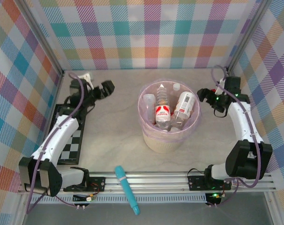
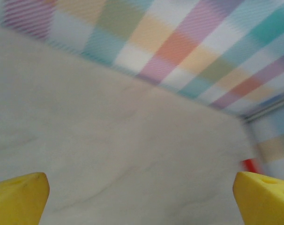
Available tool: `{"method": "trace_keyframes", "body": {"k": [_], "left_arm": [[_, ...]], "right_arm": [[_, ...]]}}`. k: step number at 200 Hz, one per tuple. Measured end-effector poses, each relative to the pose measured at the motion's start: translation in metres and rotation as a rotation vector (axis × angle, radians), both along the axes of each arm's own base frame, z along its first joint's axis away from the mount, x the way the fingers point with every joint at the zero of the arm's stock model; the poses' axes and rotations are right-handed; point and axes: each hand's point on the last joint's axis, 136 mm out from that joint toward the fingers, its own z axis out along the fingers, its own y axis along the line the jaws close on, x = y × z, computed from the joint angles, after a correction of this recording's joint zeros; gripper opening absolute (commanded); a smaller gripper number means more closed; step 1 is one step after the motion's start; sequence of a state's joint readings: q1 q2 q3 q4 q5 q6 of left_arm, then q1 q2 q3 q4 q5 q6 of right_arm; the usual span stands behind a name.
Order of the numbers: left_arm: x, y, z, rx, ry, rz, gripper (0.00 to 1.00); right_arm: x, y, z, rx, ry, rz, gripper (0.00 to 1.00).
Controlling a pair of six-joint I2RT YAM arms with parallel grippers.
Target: Put the plastic bottles in the bin
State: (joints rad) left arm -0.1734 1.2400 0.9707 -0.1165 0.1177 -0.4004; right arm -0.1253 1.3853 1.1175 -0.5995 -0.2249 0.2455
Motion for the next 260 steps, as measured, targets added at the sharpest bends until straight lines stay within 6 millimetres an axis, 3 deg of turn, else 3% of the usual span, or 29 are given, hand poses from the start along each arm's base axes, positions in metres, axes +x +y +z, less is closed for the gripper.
{"method": "trace_keyframes", "body": {"k": [18, 43, 81, 118, 168, 222, 260], "left_arm": [[-0.011, 0.026, -0.063, 0.145, 0.127, 0.089, 1.0], [-0.018, 0.055, -0.099, 0.311, 0.189, 0.174, 1.0], [-0.013, 0.079, -0.128, 0.471, 0.168, 0.244, 1.0], [-0.009, 0.086, -0.17, 0.557, 0.18, 0.229, 1.0], [-0.002, 0.096, -0.173, 0.561, 0.064, 0.238, 1.0], [-0.007, 0.096, -0.178, 0.535, -0.037, 0.235, 1.0], [-0.002, 0.094, -0.169, 0.52, -0.082, 0.237, 1.0]], "right_arm": [[-0.011, 0.001, -0.042, -0.061, 0.011, 0.031, 0.99], [-0.02, 0.002, -0.08, -0.13, -0.008, 0.073, 0.99], [0.005, 0.002, -0.083, -0.212, -0.169, 0.109, 0.99], [0.021, 0.002, -0.093, -0.251, -0.275, 0.119, 0.99], [0.036, 0.005, -0.095, -0.27, -0.383, 0.117, 0.99], [0.017, 0.009, -0.111, -0.293, -0.463, 0.108, 0.99], [0.024, 0.007, -0.098, -0.307, -0.522, 0.092, 0.99]]}}
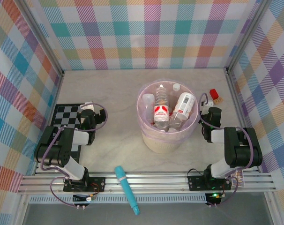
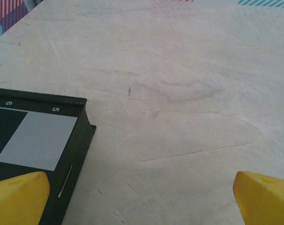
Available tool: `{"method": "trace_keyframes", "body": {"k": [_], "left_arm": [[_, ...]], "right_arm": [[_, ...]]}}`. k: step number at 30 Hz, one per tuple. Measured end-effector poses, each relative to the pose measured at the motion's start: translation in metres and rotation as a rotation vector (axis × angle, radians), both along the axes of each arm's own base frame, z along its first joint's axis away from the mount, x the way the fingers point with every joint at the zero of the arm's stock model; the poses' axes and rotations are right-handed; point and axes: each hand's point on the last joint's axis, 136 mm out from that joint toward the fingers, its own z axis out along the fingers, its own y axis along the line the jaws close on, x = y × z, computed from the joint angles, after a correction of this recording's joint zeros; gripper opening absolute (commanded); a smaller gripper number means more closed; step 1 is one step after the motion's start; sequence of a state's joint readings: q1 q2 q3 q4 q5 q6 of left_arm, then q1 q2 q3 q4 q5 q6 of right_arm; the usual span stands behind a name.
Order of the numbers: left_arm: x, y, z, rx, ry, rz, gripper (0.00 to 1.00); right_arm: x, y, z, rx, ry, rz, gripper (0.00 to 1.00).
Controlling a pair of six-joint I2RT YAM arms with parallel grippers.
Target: Put the plastic bottles in the bin
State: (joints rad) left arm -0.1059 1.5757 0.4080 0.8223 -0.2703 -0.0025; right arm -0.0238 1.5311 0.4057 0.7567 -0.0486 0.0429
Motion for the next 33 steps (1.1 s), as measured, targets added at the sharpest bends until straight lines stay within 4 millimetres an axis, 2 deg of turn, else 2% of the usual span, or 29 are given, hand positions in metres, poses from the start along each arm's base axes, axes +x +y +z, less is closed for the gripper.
{"method": "trace_keyframes", "body": {"k": [33], "left_arm": [[0.0022, -0.0003, 0.0049, -0.003, -0.022, 0.0, 1.0]], "right_arm": [[0.0015, 0.0022, 0.0033, -0.001, -0.014, 0.014, 0.99]]}}
